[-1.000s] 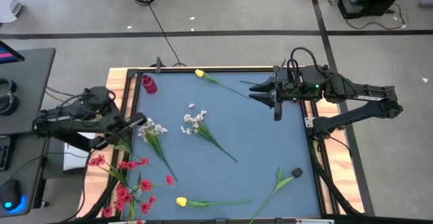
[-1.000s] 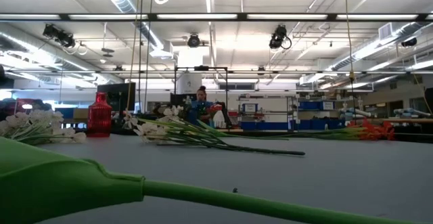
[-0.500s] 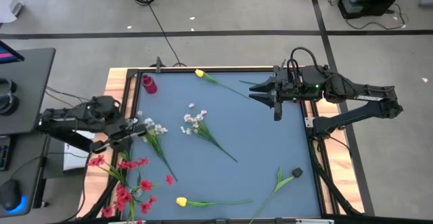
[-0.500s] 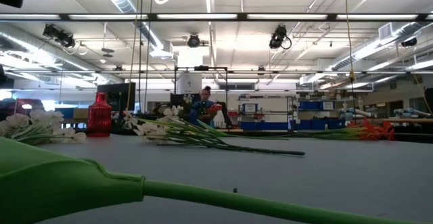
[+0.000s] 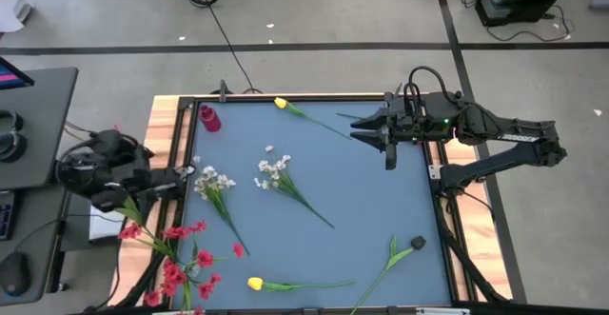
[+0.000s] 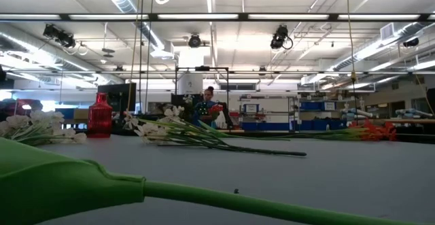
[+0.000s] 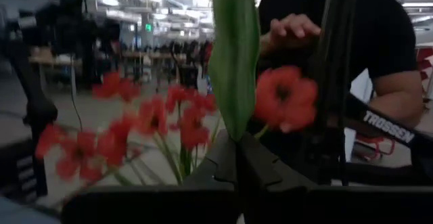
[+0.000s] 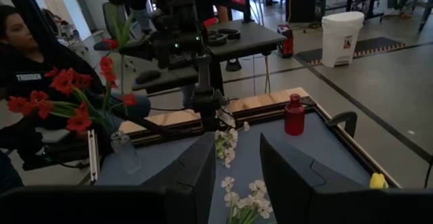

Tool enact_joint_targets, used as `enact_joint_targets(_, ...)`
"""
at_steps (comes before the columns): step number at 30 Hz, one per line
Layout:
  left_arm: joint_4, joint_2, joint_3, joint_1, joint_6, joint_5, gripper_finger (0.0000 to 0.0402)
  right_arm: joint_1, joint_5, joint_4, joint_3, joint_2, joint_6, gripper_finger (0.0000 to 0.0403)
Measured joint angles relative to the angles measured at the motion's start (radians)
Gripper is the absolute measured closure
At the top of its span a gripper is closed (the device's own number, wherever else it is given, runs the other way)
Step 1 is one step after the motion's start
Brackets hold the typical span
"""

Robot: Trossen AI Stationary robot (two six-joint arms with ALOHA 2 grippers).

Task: Sort flowers into vase by color
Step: Put the top black flower into the transparent vase

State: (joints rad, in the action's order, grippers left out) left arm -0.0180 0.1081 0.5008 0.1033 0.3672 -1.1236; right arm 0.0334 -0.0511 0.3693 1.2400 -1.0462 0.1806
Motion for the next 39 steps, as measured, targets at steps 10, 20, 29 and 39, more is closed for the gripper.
enact_joint_targets(10,0.079,0.027,-0.008,0.105,-0.071,0.103,0.0401,0.0,0.0,-0.002,0.0,0.0,0.0,0.0277)
enact_joint_targets(20,0.333,0.085,-0.151,0.268,-0.023,0.147,0.0402,0.0,0.0,-0.002,0.0,0.0,0.0,0.0277)
enact_joint_targets(29,0.328,0.086,-0.214,0.295,-0.094,0.192,0.0401,0.0,0.0,-0.002,0.0,0.0,0.0,0.0277)
enact_joint_targets(39,0.215,0.088,-0.215,0.295,-0.19,0.196,0.0401,0.0,0.0,-0.002,0.0,0.0,0.0,0.0276)
